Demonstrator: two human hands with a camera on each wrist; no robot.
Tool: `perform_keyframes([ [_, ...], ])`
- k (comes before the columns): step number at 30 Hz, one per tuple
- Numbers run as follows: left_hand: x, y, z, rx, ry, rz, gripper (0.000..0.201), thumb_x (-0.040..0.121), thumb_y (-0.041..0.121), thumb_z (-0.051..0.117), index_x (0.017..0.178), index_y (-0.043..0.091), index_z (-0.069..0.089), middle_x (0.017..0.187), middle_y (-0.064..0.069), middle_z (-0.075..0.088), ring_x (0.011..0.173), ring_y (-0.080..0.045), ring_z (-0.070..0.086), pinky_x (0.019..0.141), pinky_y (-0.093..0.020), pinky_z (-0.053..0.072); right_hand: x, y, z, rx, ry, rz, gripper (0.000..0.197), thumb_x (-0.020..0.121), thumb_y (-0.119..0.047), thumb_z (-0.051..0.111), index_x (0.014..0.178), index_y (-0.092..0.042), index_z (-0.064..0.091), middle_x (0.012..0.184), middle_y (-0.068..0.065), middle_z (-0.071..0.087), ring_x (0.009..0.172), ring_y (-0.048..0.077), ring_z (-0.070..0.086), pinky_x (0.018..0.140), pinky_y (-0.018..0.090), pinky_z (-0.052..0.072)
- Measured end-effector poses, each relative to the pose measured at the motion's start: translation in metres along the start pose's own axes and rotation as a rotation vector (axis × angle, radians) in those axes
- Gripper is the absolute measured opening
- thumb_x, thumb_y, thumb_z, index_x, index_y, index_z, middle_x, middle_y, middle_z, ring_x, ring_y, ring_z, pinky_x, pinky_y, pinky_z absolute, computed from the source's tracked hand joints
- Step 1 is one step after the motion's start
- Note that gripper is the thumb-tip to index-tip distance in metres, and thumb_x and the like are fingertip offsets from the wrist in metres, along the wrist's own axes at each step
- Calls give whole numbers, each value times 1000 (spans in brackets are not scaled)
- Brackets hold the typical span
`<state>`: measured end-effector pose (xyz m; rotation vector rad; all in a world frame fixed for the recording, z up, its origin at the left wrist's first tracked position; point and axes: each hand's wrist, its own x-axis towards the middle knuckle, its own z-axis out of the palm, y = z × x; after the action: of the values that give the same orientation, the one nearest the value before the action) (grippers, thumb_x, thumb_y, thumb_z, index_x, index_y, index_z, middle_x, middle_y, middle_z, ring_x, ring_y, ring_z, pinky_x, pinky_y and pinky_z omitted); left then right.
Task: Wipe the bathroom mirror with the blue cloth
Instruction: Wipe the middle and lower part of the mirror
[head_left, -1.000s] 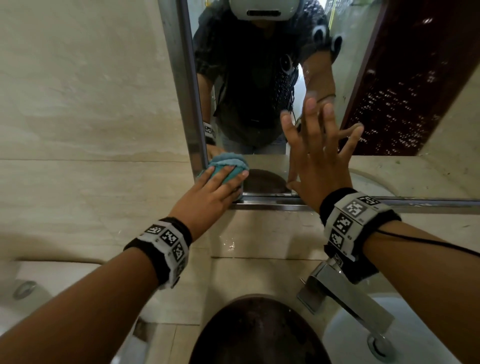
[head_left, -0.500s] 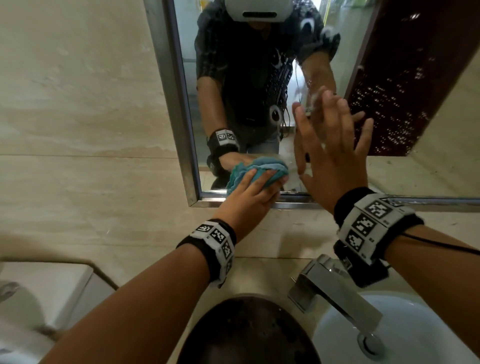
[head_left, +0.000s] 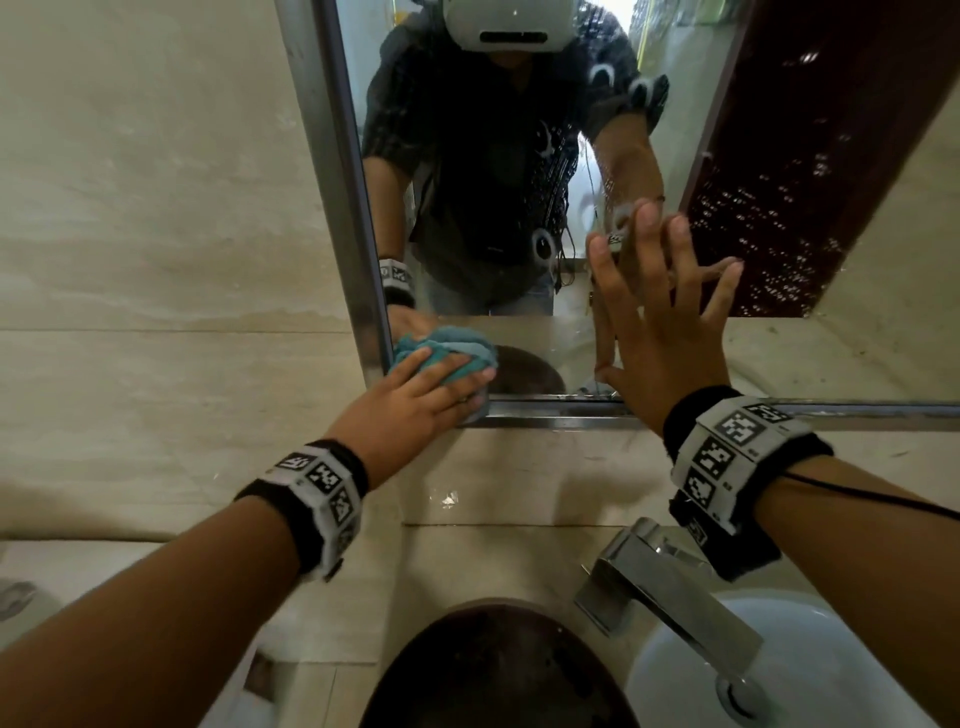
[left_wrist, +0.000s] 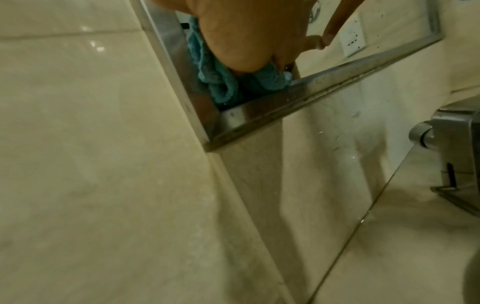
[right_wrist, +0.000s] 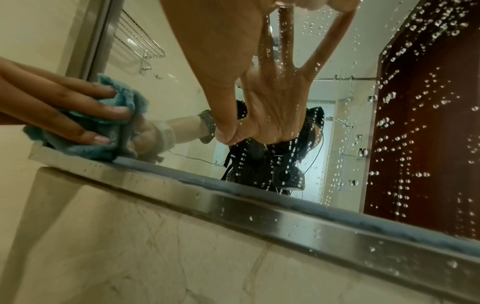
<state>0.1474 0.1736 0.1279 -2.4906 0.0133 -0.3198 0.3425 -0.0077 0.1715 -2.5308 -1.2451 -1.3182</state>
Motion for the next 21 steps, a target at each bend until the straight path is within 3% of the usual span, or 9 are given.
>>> perform_keyframes([
  [3, 4, -13, -18, 10, 67, 12, 85, 50, 6, 87, 128, 22, 57, 142, -4, 46, 128, -30, 46, 105, -48, 33, -1, 0, 1, -15, 18, 8, 119, 64, -27, 83, 150, -24, 0, 154, 9, -6, 141, 33, -3, 101, 74, 15],
  [9, 64, -45, -80, -103, 450, -203, 63, 77, 3, 61, 136, 20, 47, 148, -10, 37, 135, -37, 31, 109, -53, 22, -3, -1, 0, -46, 48, 10, 115, 66, -29, 80, 151, -23, 3, 155, 11, -3, 143, 34, -1, 102, 72, 15],
  [12, 79, -30, -77, -153, 505, -264, 62, 78, 4, 58, 137, 20, 43, 148, -11, 36, 136, -36, 24, 110, -54, 19, -3, -1, 1, -62, 51, 10, 115, 67, -31, 80, 151, -23, 1, 155, 12, -4, 143, 34, -2, 102, 72, 16],
  [14, 74, -9, -57, -133, 404, -194, 71, 72, 3, 66, 137, 21, 44, 148, -9, 37, 136, -36, 29, 109, -53, 18, -2, -2, 0, -53, 48, 11, 117, 65, -29, 81, 151, -23, 2, 155, 11, -4, 142, 33, -3, 101, 72, 17],
  [16, 55, 16, -30, -117, 214, -109, 80, 65, 4, 76, 137, 23, 47, 147, -4, 40, 134, -34, 36, 107, -52, 18, -2, -2, -1, -35, 40, 8, 118, 63, -27, 83, 151, -23, 4, 155, 11, -4, 142, 34, -2, 101, 73, 17],
  [19, 26, 33, -5, -127, 27, -114, 88, 59, 7, 82, 138, 23, 45, 146, -1, 41, 132, -29, 41, 106, -49, 23, -3, -1, 0, -21, 28, -1, 119, 62, -26, 84, 151, -23, 5, 155, 11, -4, 142, 34, -2, 101, 73, 14],
  [21, 23, 29, -9, -114, -71, -97, 86, 74, 7, 73, 146, 25, 28, 155, 0, 24, 140, -29, 25, 111, -47, 11, -3, 0, 0, -22, 15, -4, 119, 62, -26, 84, 151, -23, 4, 155, 10, -5, 142, 34, -3, 101, 73, 14],
])
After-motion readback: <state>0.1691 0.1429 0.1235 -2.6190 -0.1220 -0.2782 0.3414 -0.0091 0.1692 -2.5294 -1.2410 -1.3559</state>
